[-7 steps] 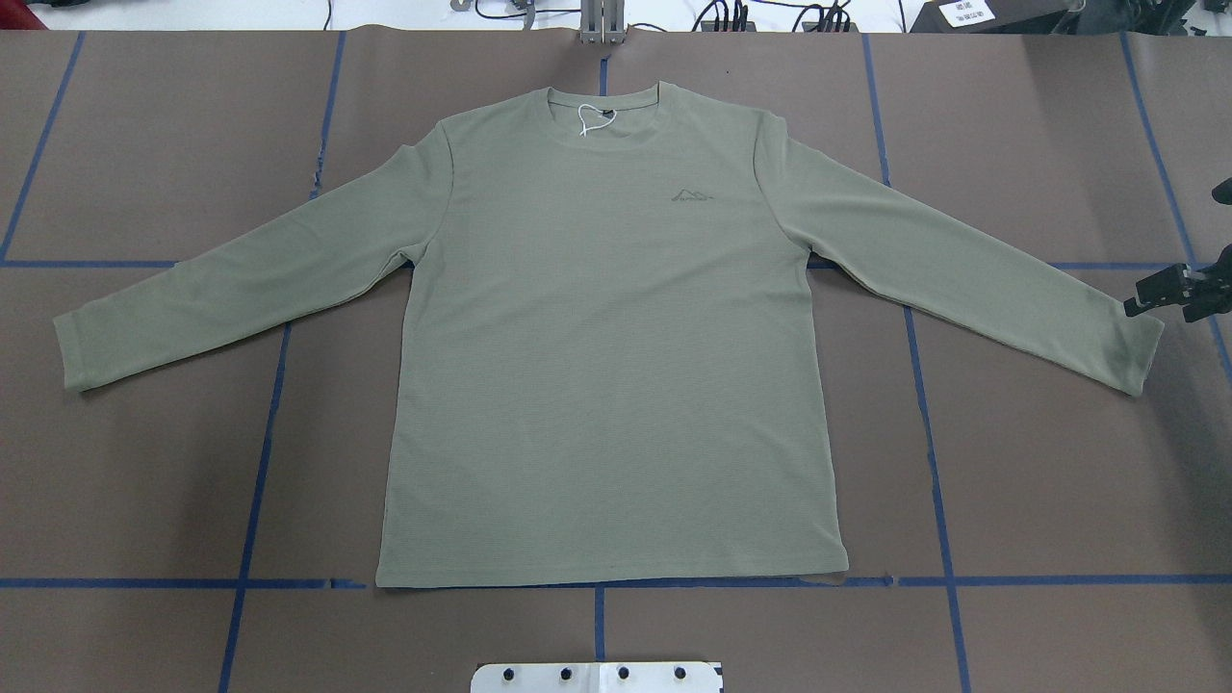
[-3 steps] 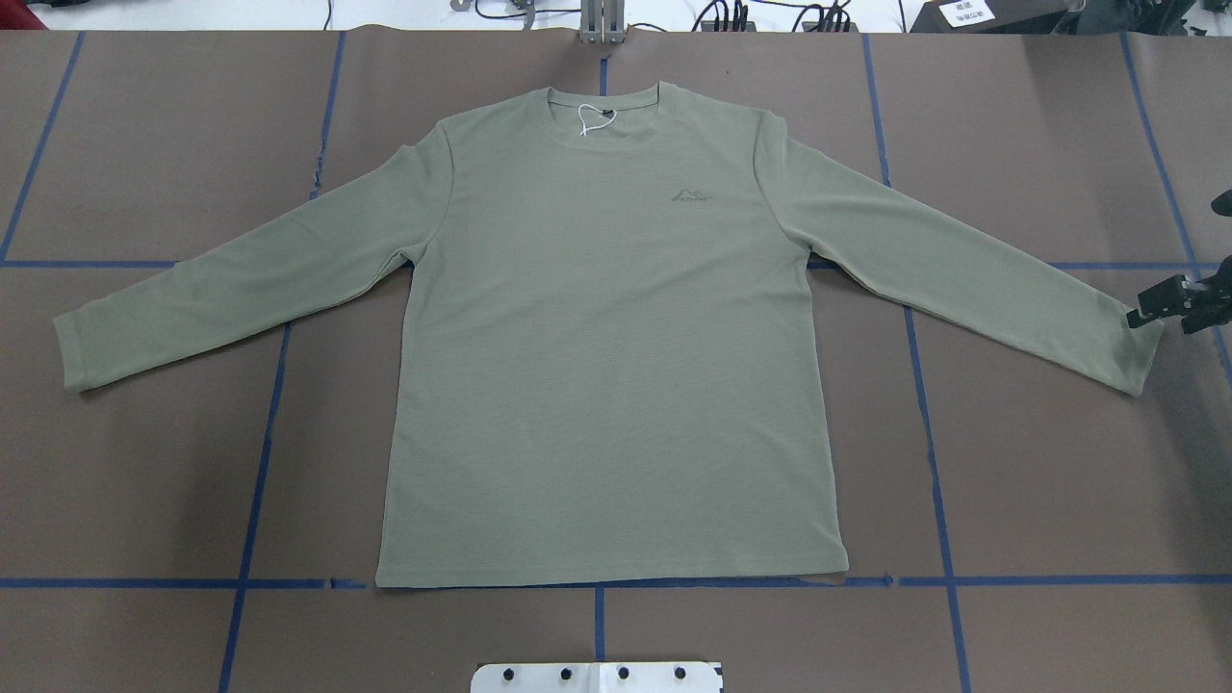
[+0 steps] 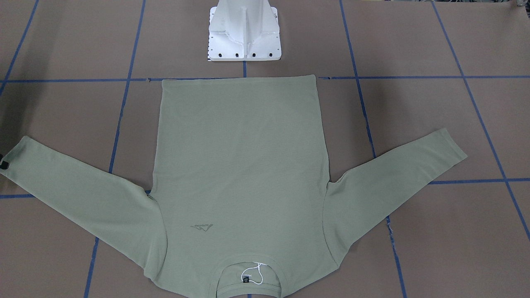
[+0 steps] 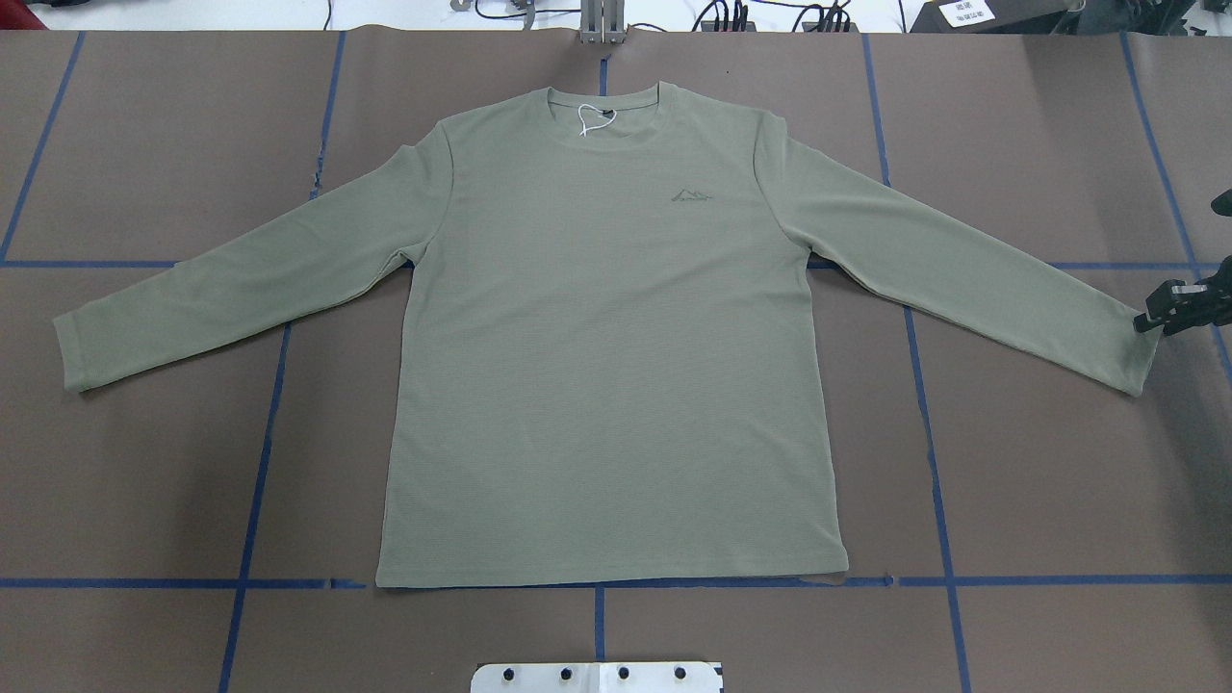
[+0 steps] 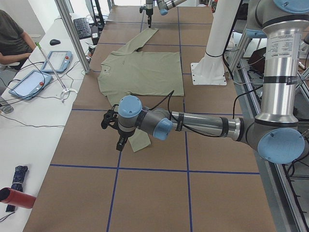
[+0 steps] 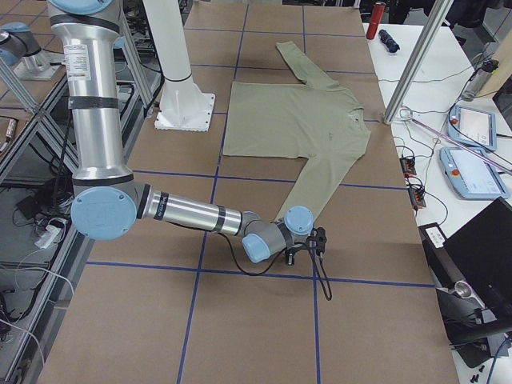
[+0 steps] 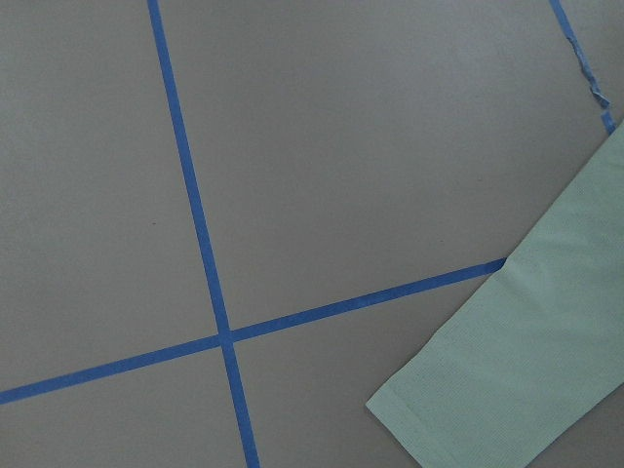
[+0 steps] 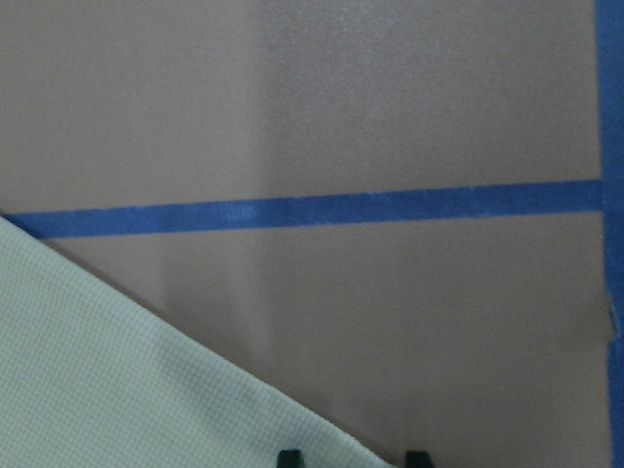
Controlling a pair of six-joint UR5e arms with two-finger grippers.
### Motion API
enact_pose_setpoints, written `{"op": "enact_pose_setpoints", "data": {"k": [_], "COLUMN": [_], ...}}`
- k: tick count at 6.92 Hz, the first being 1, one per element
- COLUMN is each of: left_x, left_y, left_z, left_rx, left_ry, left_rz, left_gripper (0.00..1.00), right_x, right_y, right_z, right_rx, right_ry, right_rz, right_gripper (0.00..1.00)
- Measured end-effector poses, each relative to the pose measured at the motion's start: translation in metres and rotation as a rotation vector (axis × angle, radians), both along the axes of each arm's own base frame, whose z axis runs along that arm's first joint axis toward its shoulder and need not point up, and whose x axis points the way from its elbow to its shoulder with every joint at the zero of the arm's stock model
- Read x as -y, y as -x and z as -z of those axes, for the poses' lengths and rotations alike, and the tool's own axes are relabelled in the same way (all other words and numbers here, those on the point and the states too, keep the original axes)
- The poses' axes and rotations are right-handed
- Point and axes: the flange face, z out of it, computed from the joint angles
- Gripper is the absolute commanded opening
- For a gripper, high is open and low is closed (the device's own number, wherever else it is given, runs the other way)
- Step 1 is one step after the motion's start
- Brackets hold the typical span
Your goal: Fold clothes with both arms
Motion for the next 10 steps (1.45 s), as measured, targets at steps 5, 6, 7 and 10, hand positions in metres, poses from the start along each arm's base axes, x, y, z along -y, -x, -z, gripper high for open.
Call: {"op": "enact_pose_setpoints", "data": {"k": [5,6,7,10], "left_x": [0.000,0.000,0.000,0.000], "left_y": [0.000,0.000,0.000,0.000], "left_z": [0.000,0.001,0.002,0.004], "left_rx": [-0.001,-0.001,-0.002,-0.003], "left_ry": [0.001,-0.001,-0.003,-0.006], "left_rz": [0.000,0.000,0.000,-0.001], "left_gripper": [1.00,1.00,1.00,1.00], "right_x": [0.008,0.010,0.014,0.057], "right_y": [0.006,0.014,0.033,0.166], "right_z": [0.067,0.110,0.164,0.362], "right_rx": [0.101,0.137,0.185,0.298], "right_ry": [-0.064,-0.073,-0.051,0.088], "right_rz": [0.013,-0.015,-0.054,-0.193], "right_gripper": [0.00,0.00,0.00,0.00]}}
